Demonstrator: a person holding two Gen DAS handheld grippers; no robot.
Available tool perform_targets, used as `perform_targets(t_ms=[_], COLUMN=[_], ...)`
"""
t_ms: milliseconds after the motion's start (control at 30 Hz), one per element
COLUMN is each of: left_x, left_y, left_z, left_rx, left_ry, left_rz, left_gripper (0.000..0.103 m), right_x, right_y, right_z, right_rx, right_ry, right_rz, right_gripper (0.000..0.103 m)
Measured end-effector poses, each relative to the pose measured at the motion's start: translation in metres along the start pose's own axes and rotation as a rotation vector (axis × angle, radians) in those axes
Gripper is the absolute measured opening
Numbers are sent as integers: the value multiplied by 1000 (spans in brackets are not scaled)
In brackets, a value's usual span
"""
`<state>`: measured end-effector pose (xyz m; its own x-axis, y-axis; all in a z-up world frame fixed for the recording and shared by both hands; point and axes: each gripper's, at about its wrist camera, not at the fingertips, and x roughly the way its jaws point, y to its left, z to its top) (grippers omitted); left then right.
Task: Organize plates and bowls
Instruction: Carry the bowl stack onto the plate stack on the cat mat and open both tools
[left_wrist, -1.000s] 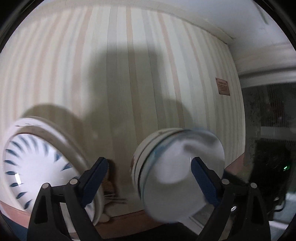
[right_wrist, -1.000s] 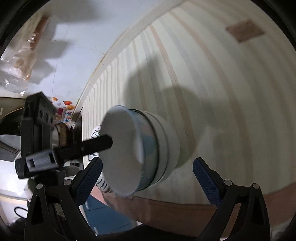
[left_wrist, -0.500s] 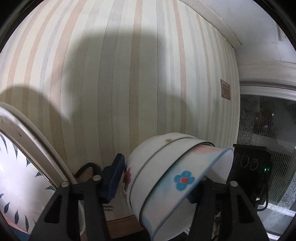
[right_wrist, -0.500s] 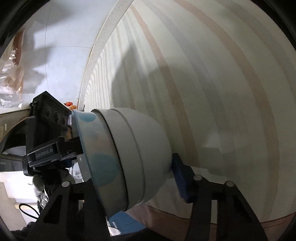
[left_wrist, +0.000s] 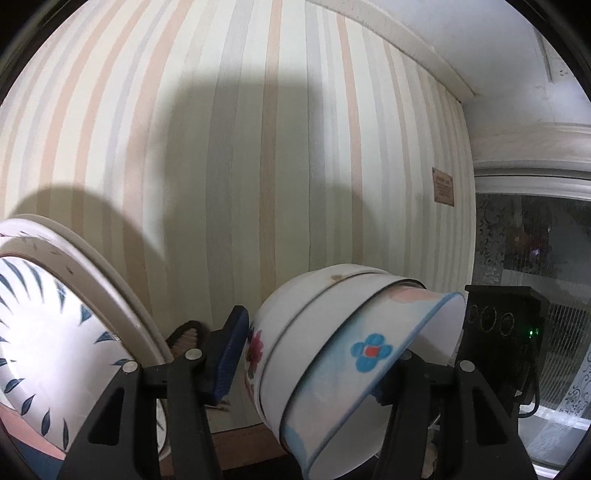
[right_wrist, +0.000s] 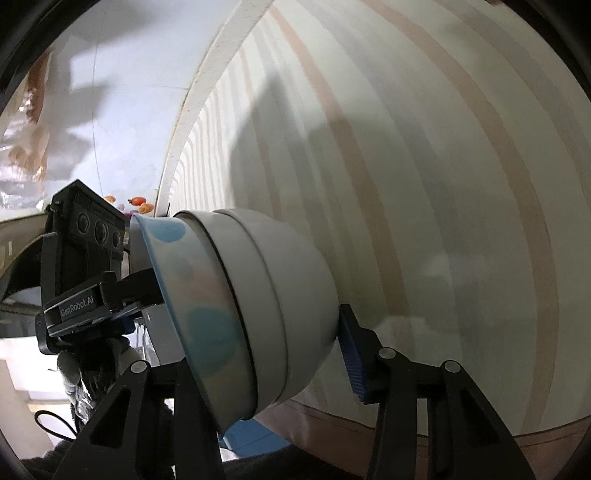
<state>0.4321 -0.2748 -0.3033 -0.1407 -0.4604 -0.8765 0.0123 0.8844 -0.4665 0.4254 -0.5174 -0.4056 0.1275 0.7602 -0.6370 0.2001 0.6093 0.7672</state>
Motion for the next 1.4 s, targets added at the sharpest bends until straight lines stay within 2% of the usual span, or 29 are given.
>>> perform_targets(t_ms=[300, 667, 1000, 1400], left_x=[-47, -100, -108, -102], left_y=[13, 72, 127, 167], left_z=[-1, -11, -24, -26], left_rx=[10, 10, -56, -105], left_ry=[-48, -76, -85, -66], left_rz=[-1, 29, 25, 4], left_gripper=[53, 53, 53, 53], right_x=[-5, 39, 98, 137], right_y=[43, 103, 135, 146], right_z=[-1, -18, -36, -37], right_rx=[-62, -89, -101, -110], right_ry=[6, 31, 80, 138], right_rz=[0, 11, 1, -51], right_gripper=[48, 48, 48, 48])
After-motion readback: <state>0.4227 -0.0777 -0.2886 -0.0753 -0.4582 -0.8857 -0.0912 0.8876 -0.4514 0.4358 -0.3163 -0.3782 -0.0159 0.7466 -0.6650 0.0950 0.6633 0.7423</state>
